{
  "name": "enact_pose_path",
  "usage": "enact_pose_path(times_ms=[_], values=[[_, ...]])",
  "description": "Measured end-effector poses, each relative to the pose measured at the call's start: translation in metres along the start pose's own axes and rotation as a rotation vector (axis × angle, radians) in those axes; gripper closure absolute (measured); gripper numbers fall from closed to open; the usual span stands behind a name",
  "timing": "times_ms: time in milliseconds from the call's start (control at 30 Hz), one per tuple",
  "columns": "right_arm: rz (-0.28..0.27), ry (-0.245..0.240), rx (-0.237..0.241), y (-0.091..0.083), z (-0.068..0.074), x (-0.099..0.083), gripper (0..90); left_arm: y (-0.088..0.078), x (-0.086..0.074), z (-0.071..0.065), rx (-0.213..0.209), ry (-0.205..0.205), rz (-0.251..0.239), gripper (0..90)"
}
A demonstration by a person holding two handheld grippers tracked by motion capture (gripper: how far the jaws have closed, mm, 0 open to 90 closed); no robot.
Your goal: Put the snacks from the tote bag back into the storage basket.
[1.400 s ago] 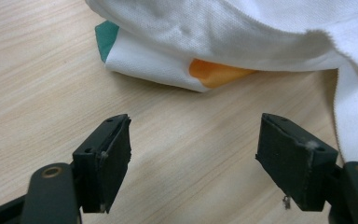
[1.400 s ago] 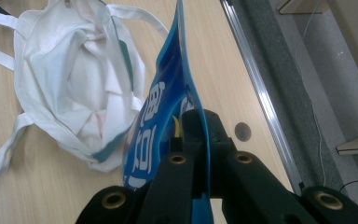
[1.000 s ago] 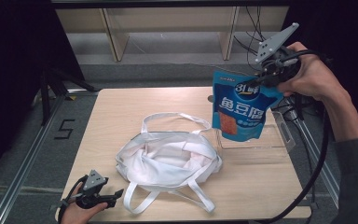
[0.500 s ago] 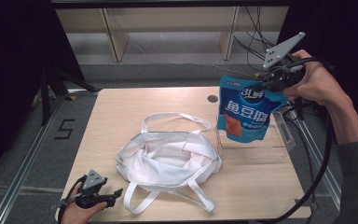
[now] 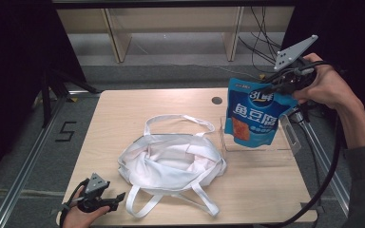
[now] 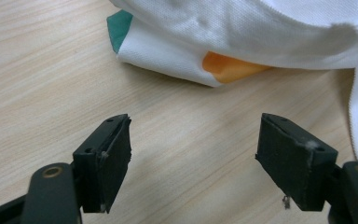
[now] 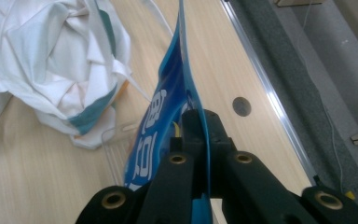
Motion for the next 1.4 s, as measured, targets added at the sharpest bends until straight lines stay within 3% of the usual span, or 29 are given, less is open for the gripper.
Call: enact_pose_path(times_ms=[67,100,133,200,233,300,400,467,500,633,700,800,933,1067,1133,1233,1267,1400], values=[[0.008,0.002,0.008,0.002,0.002,-0.001,90.0,0.001,0.0,0.0,0.004,-0.001,-0.005,25.1],[0.009,-0.021,0.003,0.004,0.002,-0.001,90.0,0.001,0.001,-0.001,0.005,-0.01,-0.013,25.1],[0.016,-0.002,0.007,0.005,0.002,-0.002,90.0,0.001,0.001,-0.001,0.003,-0.024,-0.01,25.1],[0.013,-0.026,0.01,0.007,0.001,-0.002,90.0,0.002,0.0,-0.001,0.009,-0.03,-0.01,25.1],[0.017,-0.008,0.017,0.008,0.001,-0.003,90.0,0.002,0.0,-0.001,0.01,-0.027,-0.01,25.1],[0.007,-0.027,0.022,0.01,-0.001,-0.004,90.0,0.0,0.0,0.001,0.005,-0.001,0.008,25.1],[0.005,-0.031,0.039,0.014,0.002,-0.005,90.0,0.0,-0.001,0.001,0.002,0.002,0.016,25.1],[0.002,-0.027,0.039,0.016,0.003,-0.007,90.0,0.001,0.0,-0.001,0.001,-0.015,-0.004,25.1],[-0.001,-0.019,0.039,0.017,0.003,-0.008,90.0,0.0,0.0,0.0,0.008,-0.003,-0.007,25.1],[0.001,-0.049,0.064,0.024,0.005,-0.012,90.0,0.001,0.001,-0.001,0.003,-0.02,-0.009,25.1],[-0.001,-0.053,0.069,0.027,0.005,-0.015,90.0,0.003,0.0,-0.001,0.025,-0.03,-0.024,25.1],[-0.004,-0.044,0.083,0.03,0.008,-0.019,90.0,0.0,0.0,0.001,0.0,0.0,0.015,25.1],[-0.011,-0.057,0.084,0.035,0.007,-0.025,90.0,0.003,0.001,-0.001,0.03,-0.029,-0.027,25.1],[-0.009,-0.038,0.102,0.039,0.009,-0.032,90.0,0.0,0.0,0.0,-0.001,-0.003,0.009,25.1],[-0.015,-0.039,0.101,0.042,0.009,-0.034,90.0,0.001,0.0,0.0,0.01,-0.001,-0.003,25.1],[-0.013,-0.055,0.122,0.047,0.01,-0.038,90.0,0.003,0.0,-0.002,0.017,-0.035,-0.015,25.0],[-0.003,-0.039,0.127,0.047,0.011,-0.04,90.0,0.003,0.0,-0.002,0.017,-0.034,-0.015,25.1],[-0.009,-0.052,0.135,0.049,0.011,-0.042,90.0,0.002,0.0,-0.002,0.009,-0.031,-0.006,25.0]])
Point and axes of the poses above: each handheld gripper's, and its own axes: y roughly forward along the jaws, x roughly out of its top, z roughly to its left, the point moved 4 cm from there along y, roughly forward along the jaws, and after that the axes turned 4 degrees about x, right-handed, at the moved point
